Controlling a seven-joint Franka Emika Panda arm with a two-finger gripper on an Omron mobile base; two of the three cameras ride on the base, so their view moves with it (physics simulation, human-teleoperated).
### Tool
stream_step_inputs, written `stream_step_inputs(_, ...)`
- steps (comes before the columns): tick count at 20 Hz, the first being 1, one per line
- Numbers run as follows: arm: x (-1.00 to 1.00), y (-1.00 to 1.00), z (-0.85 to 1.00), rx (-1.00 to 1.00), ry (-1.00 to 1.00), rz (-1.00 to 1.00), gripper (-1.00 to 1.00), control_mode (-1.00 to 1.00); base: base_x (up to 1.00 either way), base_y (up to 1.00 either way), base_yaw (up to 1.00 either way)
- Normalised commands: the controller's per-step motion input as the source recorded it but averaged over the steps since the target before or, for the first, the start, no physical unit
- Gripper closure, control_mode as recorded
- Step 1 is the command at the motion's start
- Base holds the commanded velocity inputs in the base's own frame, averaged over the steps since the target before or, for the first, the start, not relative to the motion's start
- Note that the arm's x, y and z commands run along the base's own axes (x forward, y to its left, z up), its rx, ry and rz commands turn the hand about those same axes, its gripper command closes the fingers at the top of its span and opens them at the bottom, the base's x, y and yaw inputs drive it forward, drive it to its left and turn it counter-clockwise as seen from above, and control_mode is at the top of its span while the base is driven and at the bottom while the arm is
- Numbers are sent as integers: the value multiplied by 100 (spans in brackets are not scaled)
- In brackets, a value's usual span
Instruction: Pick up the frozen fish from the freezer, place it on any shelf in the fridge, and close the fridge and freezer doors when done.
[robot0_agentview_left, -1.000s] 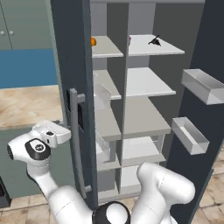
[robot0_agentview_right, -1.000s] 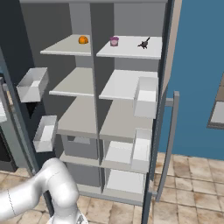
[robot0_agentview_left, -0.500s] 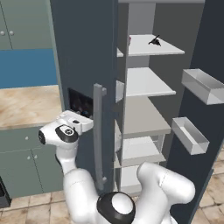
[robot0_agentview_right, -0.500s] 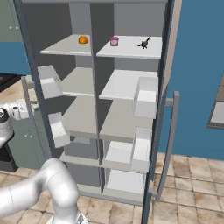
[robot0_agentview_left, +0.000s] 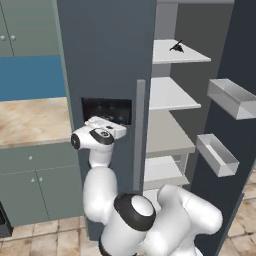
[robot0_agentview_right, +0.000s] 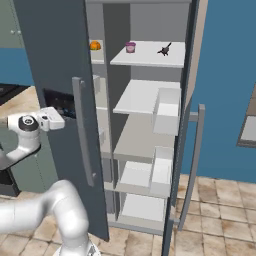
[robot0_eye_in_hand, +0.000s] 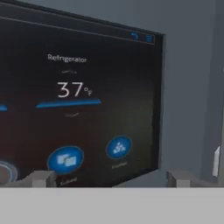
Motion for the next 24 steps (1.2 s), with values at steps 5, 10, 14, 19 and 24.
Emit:
stream_step_inputs(5,58,-65,5,9,-1,1,-100,-100,0,0,0)
stream_step_inputs(10,44,-35,2,3,0,3,-100,-100,0,0,0)
stream_step_inputs(14,42,-11,0,0,0,5,-100,-100,0,0,0)
stream_step_inputs(19,45,0,0,0,1,1,-100,-100,0,0,0)
stream_step_inputs(24,-20,2,16,0,4,4,-100,-100,0,0,0)
